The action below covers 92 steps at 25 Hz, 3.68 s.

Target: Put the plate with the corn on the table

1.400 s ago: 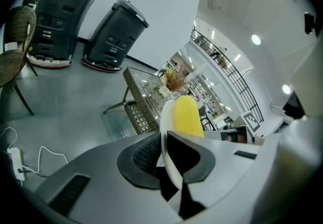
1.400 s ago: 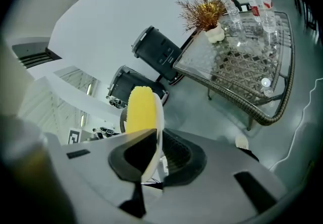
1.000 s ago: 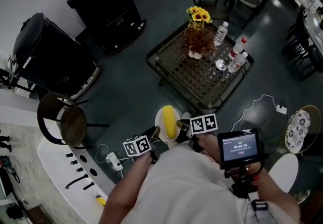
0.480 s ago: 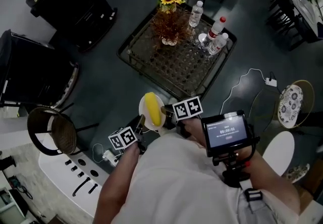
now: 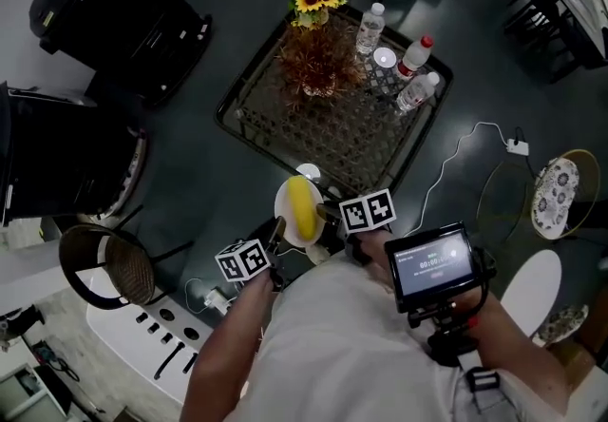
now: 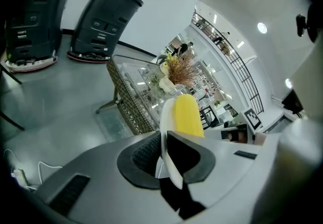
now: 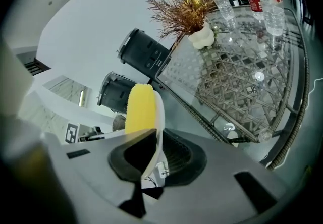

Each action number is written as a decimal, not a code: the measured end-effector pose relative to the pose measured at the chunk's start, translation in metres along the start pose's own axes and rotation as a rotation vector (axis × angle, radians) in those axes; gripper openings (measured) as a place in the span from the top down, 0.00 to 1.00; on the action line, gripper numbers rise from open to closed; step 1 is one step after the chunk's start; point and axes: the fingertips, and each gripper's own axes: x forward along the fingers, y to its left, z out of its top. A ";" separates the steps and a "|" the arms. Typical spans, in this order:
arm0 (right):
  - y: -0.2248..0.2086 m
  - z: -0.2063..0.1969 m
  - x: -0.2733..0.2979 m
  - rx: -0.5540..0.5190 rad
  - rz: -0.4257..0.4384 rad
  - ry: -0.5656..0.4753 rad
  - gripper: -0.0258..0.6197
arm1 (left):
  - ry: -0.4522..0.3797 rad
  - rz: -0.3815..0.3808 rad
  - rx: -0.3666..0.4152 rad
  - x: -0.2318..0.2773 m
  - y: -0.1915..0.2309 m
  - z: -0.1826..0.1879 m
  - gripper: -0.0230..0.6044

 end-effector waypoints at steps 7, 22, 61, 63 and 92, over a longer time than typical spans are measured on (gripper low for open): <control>-0.018 0.029 0.010 0.021 -0.006 0.002 0.89 | 0.026 0.006 -0.001 0.027 0.005 0.023 0.89; -0.044 0.074 0.027 0.057 0.003 -0.013 0.89 | 0.033 0.032 -0.017 0.067 0.018 0.057 0.89; -0.132 0.139 0.036 0.121 -0.075 -0.138 0.89 | 0.090 0.061 0.050 0.177 0.024 0.093 0.89; -0.138 0.140 0.032 0.134 -0.087 -0.154 0.89 | 0.108 0.052 0.066 0.185 0.021 0.093 0.89; -0.197 0.137 0.004 0.069 -0.281 -0.238 0.89 | 0.328 0.090 0.323 0.252 -0.007 0.075 0.89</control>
